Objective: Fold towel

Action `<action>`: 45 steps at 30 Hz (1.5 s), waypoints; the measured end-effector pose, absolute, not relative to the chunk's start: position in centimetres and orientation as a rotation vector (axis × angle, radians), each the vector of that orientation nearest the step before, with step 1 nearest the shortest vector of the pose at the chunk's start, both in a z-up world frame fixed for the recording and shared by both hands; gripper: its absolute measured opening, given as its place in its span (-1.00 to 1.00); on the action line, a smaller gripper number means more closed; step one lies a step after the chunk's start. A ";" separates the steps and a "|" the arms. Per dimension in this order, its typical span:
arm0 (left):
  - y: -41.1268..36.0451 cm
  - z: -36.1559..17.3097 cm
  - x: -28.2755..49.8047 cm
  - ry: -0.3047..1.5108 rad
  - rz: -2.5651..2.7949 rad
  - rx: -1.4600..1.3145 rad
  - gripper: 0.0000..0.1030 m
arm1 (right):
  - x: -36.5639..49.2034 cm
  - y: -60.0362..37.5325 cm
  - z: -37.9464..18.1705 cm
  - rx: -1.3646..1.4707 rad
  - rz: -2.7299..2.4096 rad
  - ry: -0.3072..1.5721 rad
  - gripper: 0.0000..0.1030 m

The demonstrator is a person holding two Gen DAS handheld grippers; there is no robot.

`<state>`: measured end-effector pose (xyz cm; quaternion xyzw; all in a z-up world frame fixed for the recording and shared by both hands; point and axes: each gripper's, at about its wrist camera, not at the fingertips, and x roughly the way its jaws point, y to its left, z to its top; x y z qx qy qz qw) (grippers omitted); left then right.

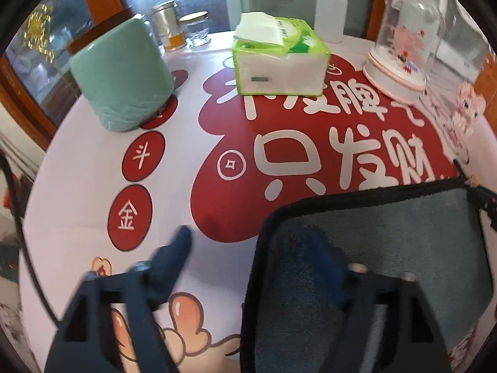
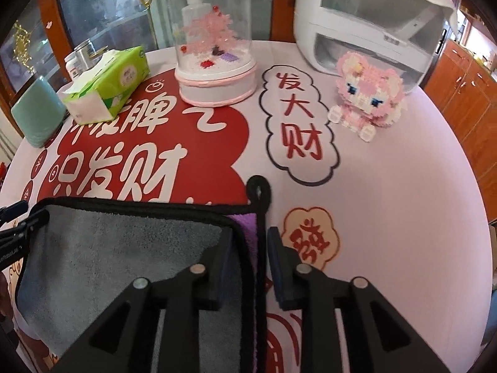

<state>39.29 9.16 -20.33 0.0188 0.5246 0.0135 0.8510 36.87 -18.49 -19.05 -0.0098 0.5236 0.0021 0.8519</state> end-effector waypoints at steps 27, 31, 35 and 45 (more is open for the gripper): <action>7.5 -15.1 27.6 1.085 -0.003 -0.042 0.99 | 24.5 -17.3 -13.7 0.062 0.070 1.055 -0.35; 7.2 -14.4 24.5 1.091 -0.023 -0.057 0.99 | 22.1 -16.9 -12.8 0.074 0.088 1.049 -0.35; 6.4 -13.3 21.8 1.076 -0.036 -0.036 0.99 | 19.8 -16.5 -11.9 0.079 0.103 1.051 -0.35; 4.7 -9.6 15.6 1.029 -0.080 -0.020 0.99 | 14.2 -15.4 -9.6 0.071 0.134 1.067 -0.35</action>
